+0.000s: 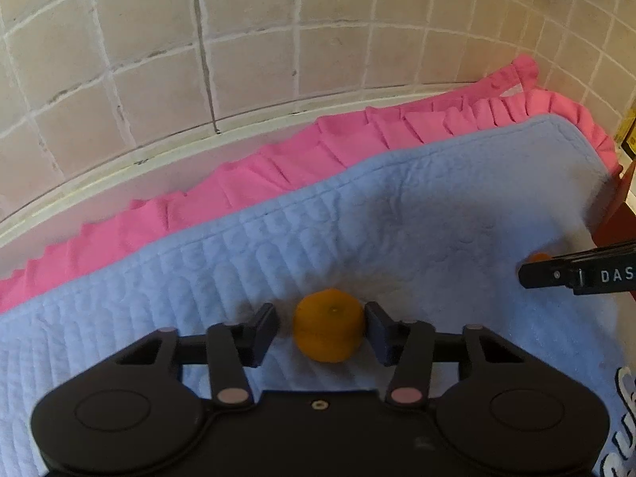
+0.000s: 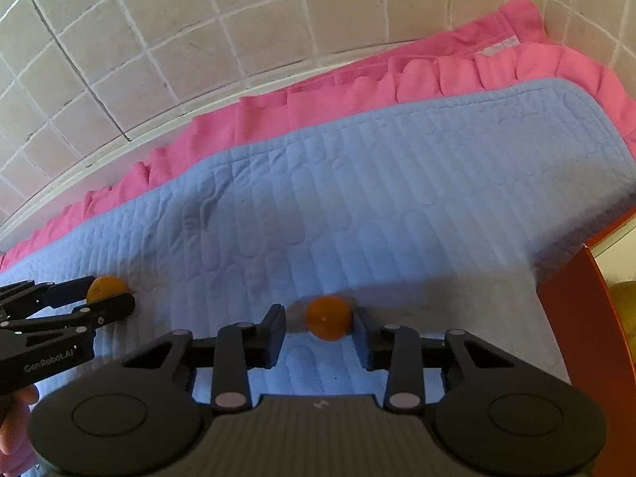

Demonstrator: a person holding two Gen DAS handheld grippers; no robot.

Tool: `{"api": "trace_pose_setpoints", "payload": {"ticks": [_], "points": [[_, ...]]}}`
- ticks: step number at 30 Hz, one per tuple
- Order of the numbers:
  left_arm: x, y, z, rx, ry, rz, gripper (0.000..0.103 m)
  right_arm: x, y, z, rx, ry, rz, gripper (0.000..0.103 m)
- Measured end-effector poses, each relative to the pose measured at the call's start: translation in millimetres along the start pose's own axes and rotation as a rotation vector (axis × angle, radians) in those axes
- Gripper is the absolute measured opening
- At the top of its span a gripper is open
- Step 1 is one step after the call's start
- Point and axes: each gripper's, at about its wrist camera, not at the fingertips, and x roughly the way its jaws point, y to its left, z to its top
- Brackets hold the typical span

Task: Organize fruits
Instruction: 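Grasp a tangerine with the left gripper while the right grasps a small tangerine, then carry both tangerines into the red box and release both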

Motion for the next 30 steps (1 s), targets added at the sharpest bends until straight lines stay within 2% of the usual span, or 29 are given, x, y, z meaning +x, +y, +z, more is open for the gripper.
{"api": "trace_pose_setpoints", "payload": {"ticks": [3,5,13,20,25,30], "points": [[-1.0,-2.9,0.3,0.012,-0.001,-0.004,0.046,-0.2,-1.7,-0.9,0.003,0.002,0.006,0.030],[-2.7,-6.0,-0.4,0.030,-0.006,0.006,0.046,0.4,-0.8,-0.9,0.000,0.000,0.002,0.027],[-9.7,-10.3,-3.3,0.045,-0.014,0.002,0.046,-6.0,-5.4,-3.5,0.052,-0.011,0.052,0.026],[-34.0,-26.9,7.2,0.072,-0.068,-0.018,0.046,-40.4,-12.5,-5.3,0.057,-0.076,0.060,0.026],[-52.0,-58.1,19.3,0.142,-0.118,-0.049,0.046,-78.6,-33.5,-14.0,0.095,-0.141,0.059,0.026],[-67.5,-108.6,39.4,0.241,-0.179,-0.111,0.046,-121.5,-69.6,-29.5,0.173,-0.207,0.043,0.026]]}}
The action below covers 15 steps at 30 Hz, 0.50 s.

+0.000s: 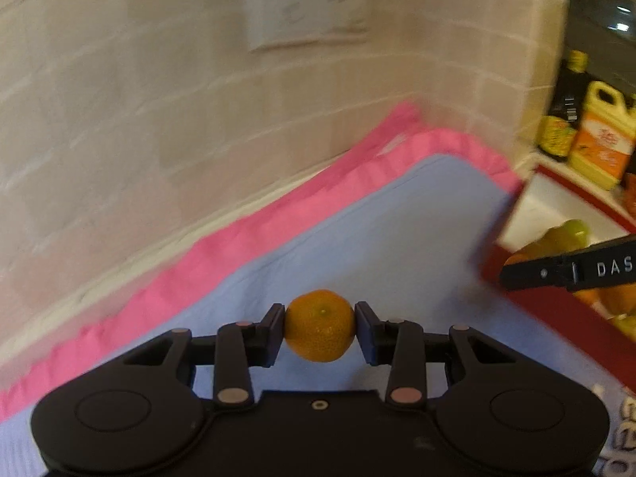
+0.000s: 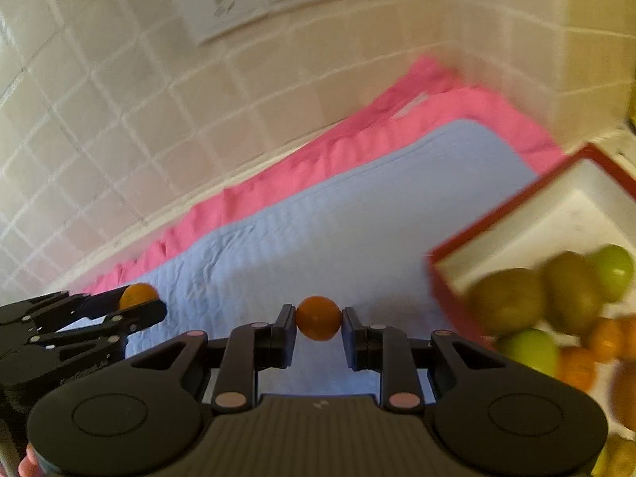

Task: Organize fruits
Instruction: 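Carry both tangerines into the red box and release both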

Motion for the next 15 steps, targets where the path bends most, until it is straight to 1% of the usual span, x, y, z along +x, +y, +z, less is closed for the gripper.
{"api": "trace_pose_setpoints", "payload": {"ticks": [6,9,13,15], "points": [[4.1,-65.1,43.3,0.122,-0.078,-0.103,0.046,-56.4,-49.7,-7.9,0.076,-0.088,-0.063,0.026],[10.8,-100.3,65.3,0.157,-0.103,-0.175,0.046,-81.9,-78.8,-13.8,0.118,-0.126,-0.109,0.026],[25.5,-146.1,95.2,0.186,-0.110,-0.291,0.046,-114.7,-121.7,-17.7,0.159,-0.167,-0.206,0.026],[35.2,-169.0,106.0,0.198,-0.104,-0.334,0.046,-127.3,-141.0,-18.7,0.137,-0.164,-0.273,0.026]]}}
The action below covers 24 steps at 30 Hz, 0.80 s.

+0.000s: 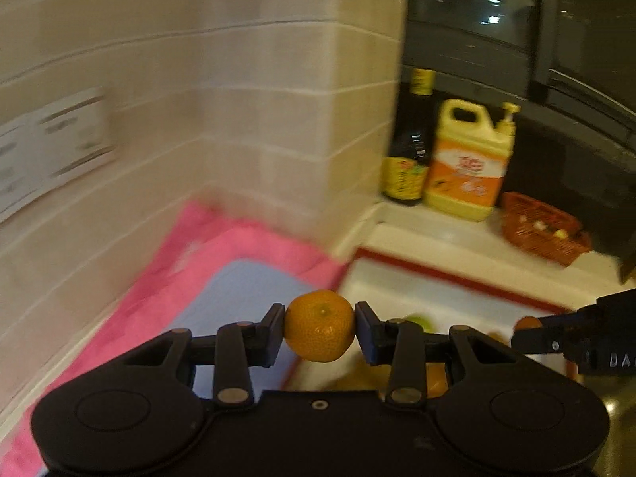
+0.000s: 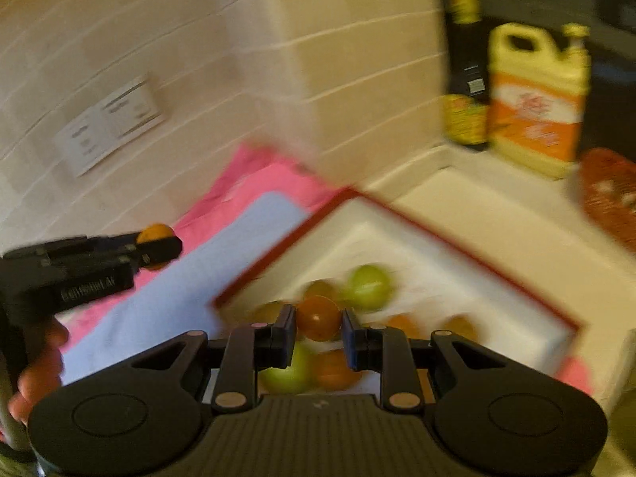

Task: Organize fruits
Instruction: 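Carry both tangerines into the red box and release both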

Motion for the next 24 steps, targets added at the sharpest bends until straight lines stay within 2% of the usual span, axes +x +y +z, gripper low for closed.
{"api": "trace_pose_setpoints", "payload": {"ticks": [4,9,14,19,24], "points": [[43.6,-19.8,16.2,0.013,0.040,-0.059,0.046,-1.0,-36.8,9.7,-0.051,0.030,-0.110,0.026],[98.3,-32.3,25.0,0.023,0.094,-0.053,0.046,12.7,-60.5,5.1,-0.123,0.071,-0.201,0.026],[142.2,-28.4,18.0,-0.006,0.175,-0.100,0.046,41.6,-65.5,-3.7,-0.169,0.153,-0.194,0.026],[172.5,-37.0,7.6,0.062,0.216,-0.053,0.046,68.3,-58.2,-20.8,-0.273,0.214,-0.247,0.026],[191.5,-34.0,0.9,0.048,0.255,-0.056,0.047,81.7,-58.9,-25.9,-0.298,0.247,-0.259,0.026]]}}
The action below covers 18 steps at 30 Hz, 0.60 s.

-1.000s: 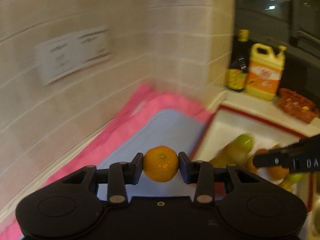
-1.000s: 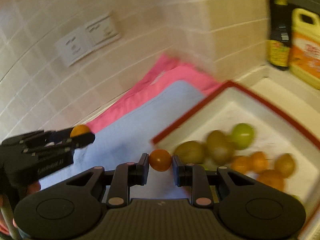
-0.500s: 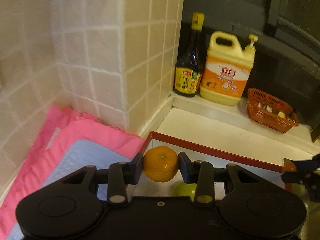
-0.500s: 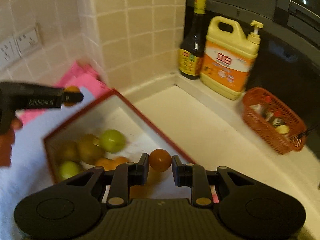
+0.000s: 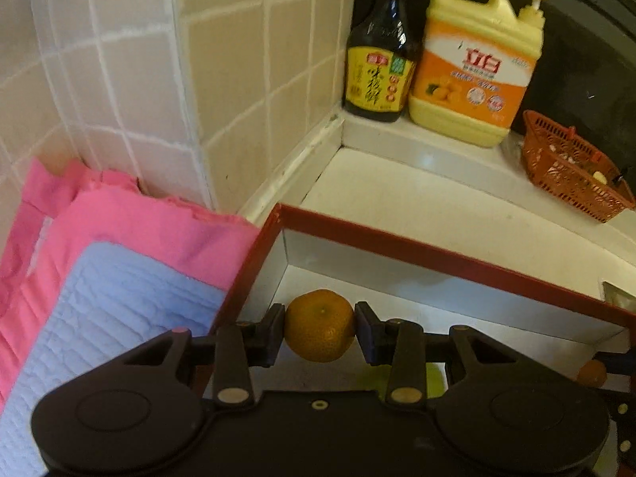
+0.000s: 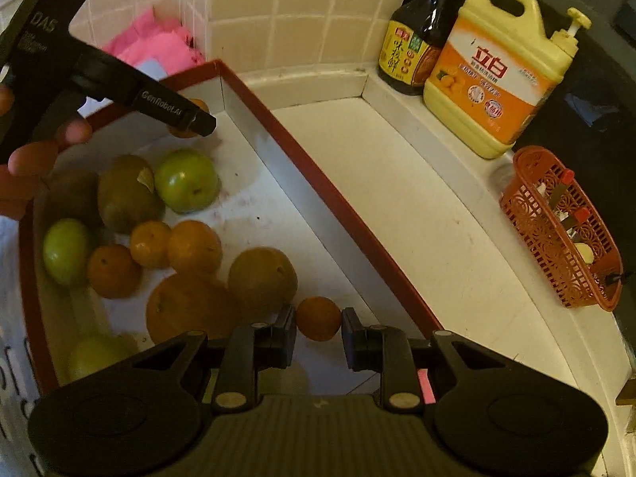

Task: Organize fruits
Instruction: 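Carry both tangerines into the red box and release both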

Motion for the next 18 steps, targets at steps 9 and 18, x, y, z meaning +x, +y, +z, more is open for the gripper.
{"api": "trace_pose_setpoints", "payload": {"ticks": [9,18], "points": [[2.5,-10.0,-0.7,0.053,-0.009,0.010,0.047,21.0,8.4,2.4,-0.032,0.070,-0.005,0.026],[1.0,-14.8,-4.7,0.079,-0.016,0.021,0.057,25.3,9.5,-0.6,-0.027,0.076,-0.001,0.026]]}}
